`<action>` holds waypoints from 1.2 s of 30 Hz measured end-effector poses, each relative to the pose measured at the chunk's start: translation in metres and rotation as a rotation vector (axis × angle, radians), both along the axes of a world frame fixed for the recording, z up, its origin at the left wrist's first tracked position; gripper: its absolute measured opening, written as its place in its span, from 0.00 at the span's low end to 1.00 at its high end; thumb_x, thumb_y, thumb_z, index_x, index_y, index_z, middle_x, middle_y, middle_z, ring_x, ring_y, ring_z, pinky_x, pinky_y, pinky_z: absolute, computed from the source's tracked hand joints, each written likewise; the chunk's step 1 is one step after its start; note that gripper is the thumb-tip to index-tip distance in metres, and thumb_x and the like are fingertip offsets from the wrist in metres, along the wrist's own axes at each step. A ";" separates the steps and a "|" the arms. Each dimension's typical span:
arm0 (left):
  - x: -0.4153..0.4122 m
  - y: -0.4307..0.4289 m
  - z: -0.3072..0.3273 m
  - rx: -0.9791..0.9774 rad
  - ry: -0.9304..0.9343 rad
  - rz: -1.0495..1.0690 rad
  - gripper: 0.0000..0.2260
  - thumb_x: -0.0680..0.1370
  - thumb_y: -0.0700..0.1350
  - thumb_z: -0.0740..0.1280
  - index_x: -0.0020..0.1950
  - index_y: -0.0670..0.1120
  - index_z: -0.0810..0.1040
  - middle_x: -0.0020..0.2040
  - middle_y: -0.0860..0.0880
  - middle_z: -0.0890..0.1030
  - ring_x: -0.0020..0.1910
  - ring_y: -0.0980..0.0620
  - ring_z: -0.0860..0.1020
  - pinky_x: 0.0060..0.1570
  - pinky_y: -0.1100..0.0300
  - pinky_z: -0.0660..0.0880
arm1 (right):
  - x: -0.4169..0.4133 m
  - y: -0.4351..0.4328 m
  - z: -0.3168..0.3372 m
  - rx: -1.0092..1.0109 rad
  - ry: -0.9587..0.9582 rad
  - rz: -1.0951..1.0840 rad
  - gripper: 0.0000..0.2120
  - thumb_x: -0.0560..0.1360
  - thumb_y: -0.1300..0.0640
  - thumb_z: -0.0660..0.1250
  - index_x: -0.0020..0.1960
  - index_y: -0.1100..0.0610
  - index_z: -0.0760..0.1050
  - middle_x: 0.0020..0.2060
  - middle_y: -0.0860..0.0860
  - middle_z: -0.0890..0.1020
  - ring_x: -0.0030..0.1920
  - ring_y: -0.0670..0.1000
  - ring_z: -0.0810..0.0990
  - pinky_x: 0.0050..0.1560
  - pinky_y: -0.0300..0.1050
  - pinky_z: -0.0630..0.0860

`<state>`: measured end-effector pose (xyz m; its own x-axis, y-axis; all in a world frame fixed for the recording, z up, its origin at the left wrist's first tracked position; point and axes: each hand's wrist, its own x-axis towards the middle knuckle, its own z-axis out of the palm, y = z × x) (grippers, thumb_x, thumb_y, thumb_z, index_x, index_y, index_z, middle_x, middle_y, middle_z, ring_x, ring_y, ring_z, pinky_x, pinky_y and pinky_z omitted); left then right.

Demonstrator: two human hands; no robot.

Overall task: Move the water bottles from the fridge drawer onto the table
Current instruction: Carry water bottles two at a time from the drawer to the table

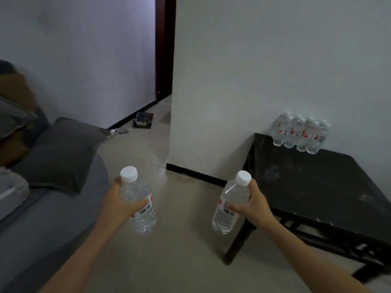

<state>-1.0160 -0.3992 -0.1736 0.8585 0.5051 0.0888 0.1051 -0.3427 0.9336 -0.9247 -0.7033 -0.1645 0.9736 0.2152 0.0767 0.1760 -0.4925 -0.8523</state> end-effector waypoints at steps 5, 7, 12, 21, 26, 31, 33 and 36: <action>0.065 0.001 -0.023 -0.030 0.069 -0.101 0.29 0.50 0.60 0.71 0.50 0.61 0.69 0.46 0.51 0.80 0.46 0.46 0.79 0.47 0.47 0.77 | 0.025 -0.009 -0.004 -0.077 0.062 -0.125 0.33 0.62 0.60 0.77 0.59 0.47 0.63 0.50 0.45 0.75 0.54 0.50 0.75 0.48 0.42 0.75; 0.095 -0.012 -0.020 -0.013 0.094 -0.169 0.30 0.52 0.59 0.72 0.51 0.59 0.69 0.47 0.51 0.80 0.46 0.46 0.79 0.48 0.47 0.77 | 0.041 -0.021 -0.006 -0.117 0.079 -0.183 0.32 0.62 0.59 0.77 0.59 0.48 0.63 0.49 0.46 0.75 0.53 0.51 0.76 0.49 0.45 0.76; 0.183 -0.056 -0.019 0.000 0.072 -0.283 0.31 0.48 0.63 0.67 0.50 0.59 0.68 0.43 0.53 0.79 0.45 0.47 0.79 0.49 0.50 0.76 | 0.101 -0.061 -0.011 -0.122 0.082 -0.347 0.35 0.62 0.59 0.77 0.63 0.51 0.63 0.52 0.50 0.76 0.53 0.52 0.76 0.50 0.51 0.79; 0.331 -0.109 0.001 0.005 -0.061 -0.399 0.29 0.50 0.61 0.70 0.49 0.55 0.70 0.45 0.50 0.80 0.45 0.48 0.80 0.48 0.48 0.77 | 0.210 -0.117 -0.005 -0.209 0.055 -0.386 0.36 0.63 0.58 0.77 0.65 0.50 0.62 0.51 0.46 0.76 0.53 0.50 0.76 0.51 0.47 0.76; 0.403 -0.129 -0.011 -0.011 -0.044 -0.429 0.25 0.50 0.61 0.69 0.44 0.60 0.69 0.45 0.51 0.80 0.45 0.48 0.80 0.47 0.48 0.77 | 0.264 -0.137 -0.014 -0.152 0.077 -0.481 0.35 0.62 0.57 0.78 0.62 0.47 0.63 0.51 0.46 0.77 0.53 0.50 0.78 0.52 0.52 0.79; 0.475 -0.140 -0.028 -0.002 0.001 -0.497 0.28 0.52 0.57 0.74 0.49 0.58 0.68 0.46 0.52 0.79 0.46 0.48 0.79 0.47 0.53 0.75 | 0.319 -0.138 -0.026 -0.130 0.112 -0.549 0.37 0.62 0.58 0.77 0.64 0.48 0.62 0.52 0.49 0.77 0.52 0.51 0.77 0.50 0.50 0.79; 0.511 -0.145 -0.037 0.014 0.020 -0.529 0.29 0.57 0.50 0.78 0.53 0.54 0.69 0.47 0.51 0.79 0.48 0.47 0.79 0.46 0.55 0.74 | 0.344 -0.138 -0.035 -0.127 0.125 -0.592 0.37 0.62 0.58 0.78 0.64 0.48 0.62 0.52 0.48 0.77 0.52 0.51 0.77 0.50 0.49 0.78; 0.568 -0.154 -0.049 0.004 0.018 -0.592 0.28 0.60 0.48 0.79 0.56 0.53 0.70 0.50 0.50 0.79 0.48 0.48 0.78 0.48 0.52 0.75 | 0.376 -0.139 -0.048 -0.094 0.159 -0.670 0.34 0.61 0.58 0.78 0.59 0.45 0.63 0.51 0.47 0.77 0.53 0.51 0.78 0.51 0.51 0.78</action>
